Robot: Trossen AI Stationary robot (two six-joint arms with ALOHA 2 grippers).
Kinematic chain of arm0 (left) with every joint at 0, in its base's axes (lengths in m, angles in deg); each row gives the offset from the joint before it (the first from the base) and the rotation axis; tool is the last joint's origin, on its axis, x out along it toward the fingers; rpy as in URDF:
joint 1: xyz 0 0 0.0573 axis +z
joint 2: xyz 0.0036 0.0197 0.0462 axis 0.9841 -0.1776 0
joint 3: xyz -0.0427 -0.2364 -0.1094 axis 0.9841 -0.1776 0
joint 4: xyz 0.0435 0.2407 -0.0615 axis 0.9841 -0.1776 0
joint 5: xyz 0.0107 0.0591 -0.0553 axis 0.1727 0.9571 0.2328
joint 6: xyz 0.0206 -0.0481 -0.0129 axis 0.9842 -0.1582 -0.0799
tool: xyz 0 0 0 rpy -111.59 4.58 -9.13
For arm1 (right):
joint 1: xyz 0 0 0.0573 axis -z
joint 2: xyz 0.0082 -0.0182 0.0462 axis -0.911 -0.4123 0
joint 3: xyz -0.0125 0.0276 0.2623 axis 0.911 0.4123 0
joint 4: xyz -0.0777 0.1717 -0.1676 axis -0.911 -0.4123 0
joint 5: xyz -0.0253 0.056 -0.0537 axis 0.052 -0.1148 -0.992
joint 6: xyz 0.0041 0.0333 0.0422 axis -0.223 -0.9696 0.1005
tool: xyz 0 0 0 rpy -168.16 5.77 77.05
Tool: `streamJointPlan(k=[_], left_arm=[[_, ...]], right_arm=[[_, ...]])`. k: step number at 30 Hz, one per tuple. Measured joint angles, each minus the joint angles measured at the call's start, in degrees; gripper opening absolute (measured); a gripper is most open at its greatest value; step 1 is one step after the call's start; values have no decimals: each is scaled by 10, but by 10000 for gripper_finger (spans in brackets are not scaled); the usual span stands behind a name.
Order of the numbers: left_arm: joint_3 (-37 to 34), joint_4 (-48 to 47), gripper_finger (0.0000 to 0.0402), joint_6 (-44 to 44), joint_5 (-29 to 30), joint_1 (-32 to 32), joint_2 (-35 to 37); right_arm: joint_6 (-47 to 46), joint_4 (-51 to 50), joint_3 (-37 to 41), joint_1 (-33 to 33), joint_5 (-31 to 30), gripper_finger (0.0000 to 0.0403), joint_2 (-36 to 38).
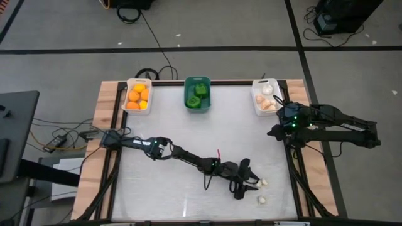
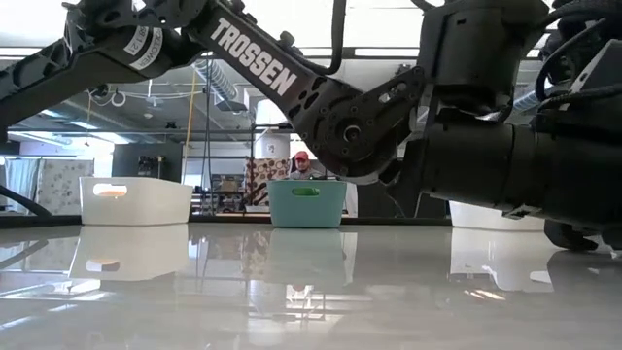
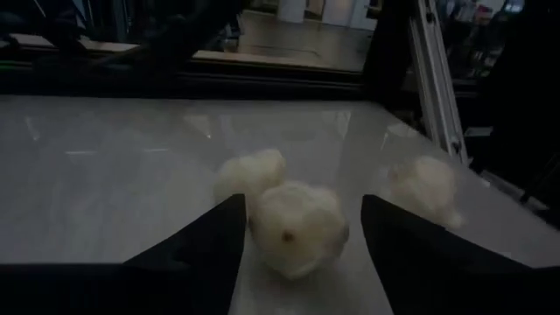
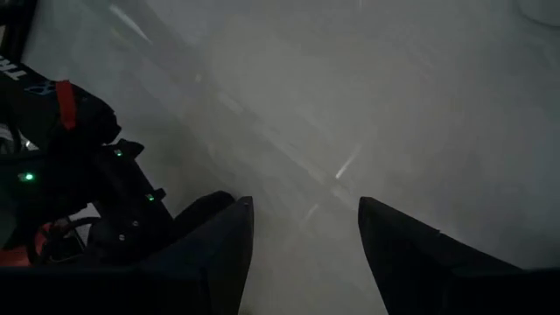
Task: Sort produce into baskets
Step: Put the middle right white garlic into the right white bin
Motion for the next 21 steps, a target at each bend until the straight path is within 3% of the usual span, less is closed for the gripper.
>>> streamJointPlan(k=[6, 12, 17, 21], left_arm=[[2, -13, 204, 26, 5, -1, -1], [36, -31, 165, -45, -13, 17, 1], [125, -139, 160, -45, -38, 56, 1], [103, -225, 160, -46, -53, 82, 42]], right_arm=[[-4, -2, 0, 0, -4, 217, 0], [-13, -2, 0, 0, -7, 217, 0], [-13, -2, 0, 0, -27, 217, 0], [-15, 2, 0, 0, -32, 217, 0]])
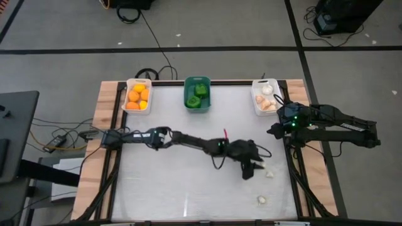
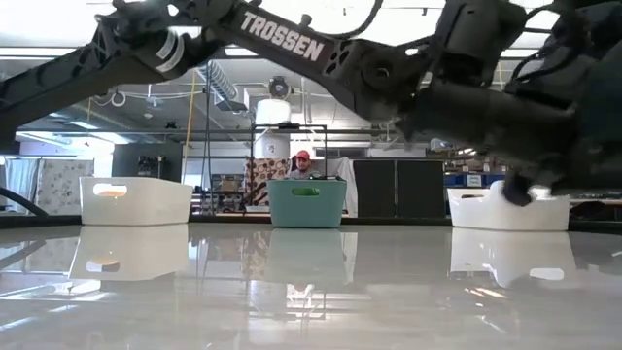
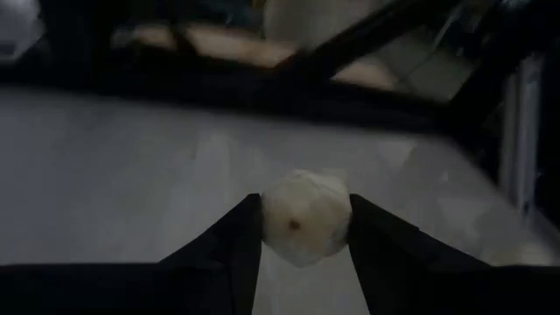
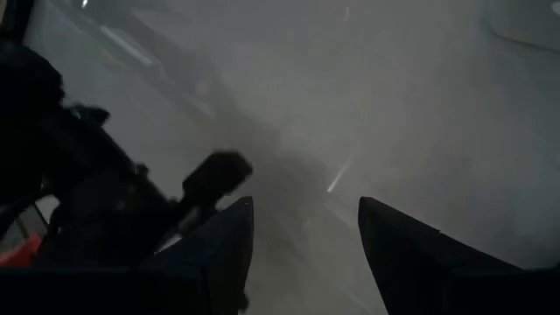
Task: Sort produce into baskets
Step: Put the middle right white garlic into the right white bin
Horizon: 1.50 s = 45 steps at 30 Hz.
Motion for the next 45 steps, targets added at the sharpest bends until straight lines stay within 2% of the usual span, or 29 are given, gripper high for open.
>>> streamJointPlan(k=[4, 10, 16, 22, 26, 32, 38, 42, 45], left_arm=[[-3, -131, 159, 37, -19, 21, 43], [-1, -255, 159, 85, -29, 43, 101], [-1, -274, 159, 69, -21, 75, 148], [-1, -298, 159, 114, 52, 103, 184], [-1, -320, 159, 129, 48, 118, 204], [11, -318, 159, 133, 47, 126, 206], [12, -283, 159, 146, 43, 124, 207], [12, -286, 159, 146, 43, 126, 206], [12, -296, 159, 145, 38, 125, 206]], right_arm=[[1, 0, 0, 0, -11, 217, 0], [5, 4, 0, 0, -26, 217, 0], [-24, 22, 0, 0, -14, 217, 2], [-49, 98, 0, 0, 26, 230, 14], [-71, 148, 0, 0, 25, 245, 28], [-75, 220, 0, 1, -11, 259, 27], [-59, 241, -1, 1, -20, 260, -19], [-82, 248, -1, 1, -38, 257, -25], [-97, 260, 0, 1, -29, 242, -25]])
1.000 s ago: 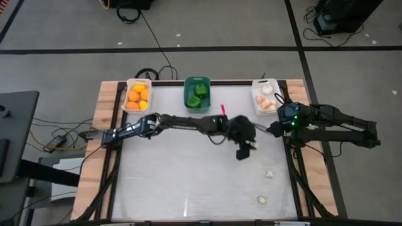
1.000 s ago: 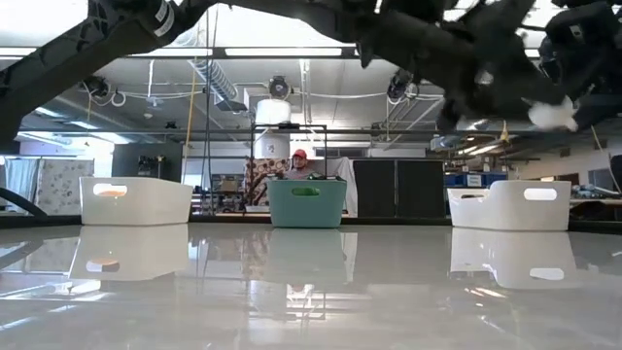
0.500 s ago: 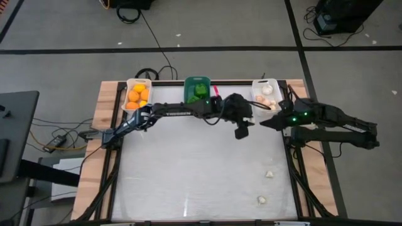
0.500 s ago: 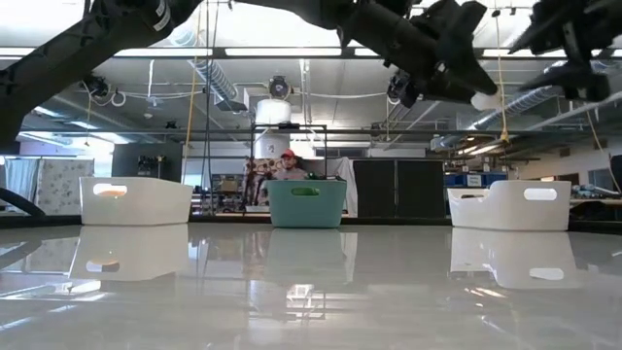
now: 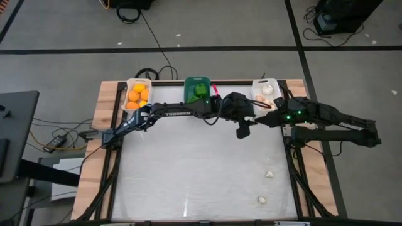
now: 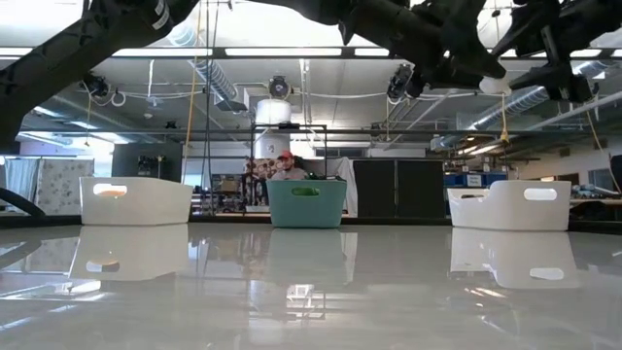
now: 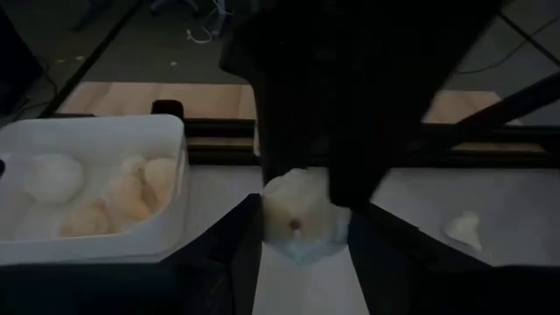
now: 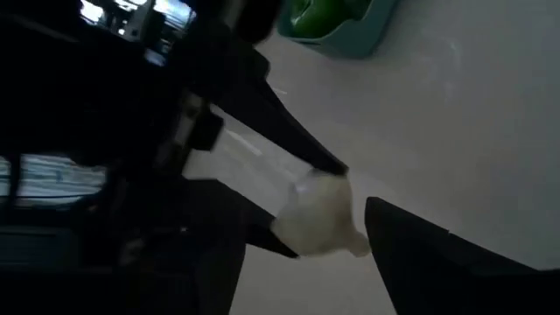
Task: Sort produce into baskets
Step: Put the middle right white garlic into the right white bin
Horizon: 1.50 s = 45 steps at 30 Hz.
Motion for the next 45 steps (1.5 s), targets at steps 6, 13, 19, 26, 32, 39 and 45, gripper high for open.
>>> streamJointPlan(k=[6, 13, 19, 26, 32, 39, 45], left_arm=[[0, 6, 159, -1, -2, -2, 0], [0, 14, 159, -4, -1, -2, -1], [0, 4, 184, -70, 1, -2, -1], [0, -48, 278, -136, 4, 19, 3], [0, -158, 329, -181, -2, 40, 19], [0, -198, 324, -180, 6, 42, 46], [0, -323, 301, -150, 43, 30, 103]], right_arm=[[-8, -2, 0, 0, 16, 179, -5], [-13, -4, 0, -1, 21, 130, -13], [-16, -2, 0, 1, 15, 119, -12], [-29, 4, 0, 5, -73, 117, -15], [-38, 20, 0, 18, -240, 117, -39], [-82, 35, 0, 58, -393, 118, -88], [-84, 22, 1, 102, -439, 118, -149]])
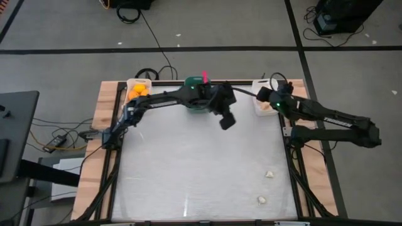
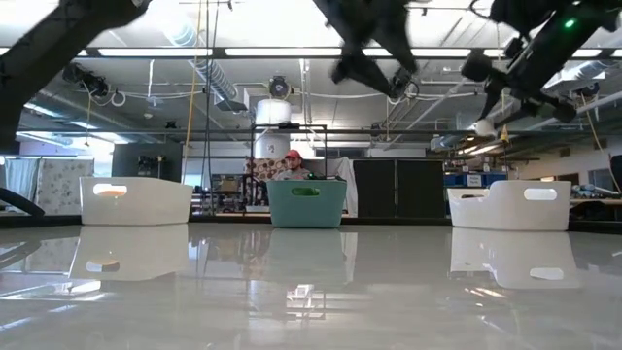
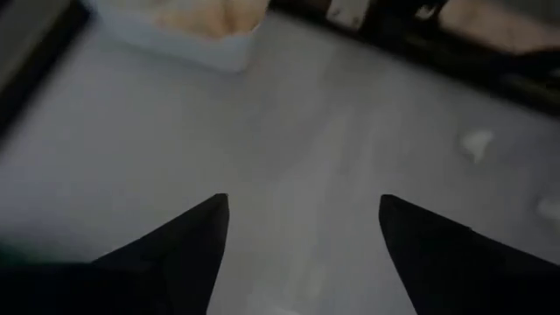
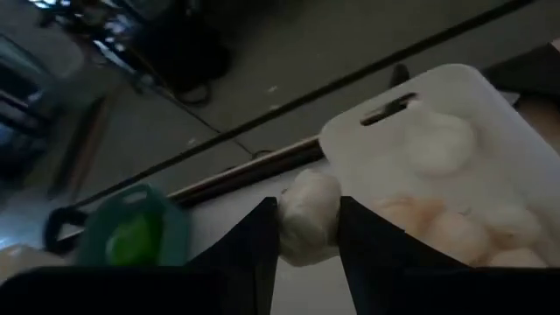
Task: Sort produce into baskets
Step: Put the middle right white garlic into the right white bin, then put the top white garlic into the right white bin
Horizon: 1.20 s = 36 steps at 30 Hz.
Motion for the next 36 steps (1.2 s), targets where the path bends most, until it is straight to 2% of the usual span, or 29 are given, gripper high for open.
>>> streamJointPlan(k=[3, 6, 11, 18, 22, 25, 31, 34, 36], left_arm=[[0, -61, 289, 15, 47, -6, 37], [0, -81, 280, 17, 77, -12, 64], [0, -103, 273, 44, 80, -19, 86], [-6, -209, 264, 44, 105, -26, 90], [-26, -204, 264, 44, 110, -32, 89], [-44, -178, 264, 40, 110, -41, 90], [-62, -170, 264, 22, 110, -64, 90], [-64, -159, 264, 12, 115, -76, 89], [-64, -133, 264, 19, 116, -84, 89]], right_arm=[[36, 0, 0, 25, 32, 119, -28], [50, -2, 0, 43, 42, 119, -56], [38, -13, 0, 76, 47, 122, -97], [61, -37, 0, 114, 66, 151, -139], [91, -39, 0, 127, 96, 161, -143], [101, -40, 0, 132, 95, 161, -139], [193, -43, 0, 132, 77, 162, -135], [198, -40, 0, 131, 107, 163, -128], [204, -27, 0, 124, 150, 163, -119]])
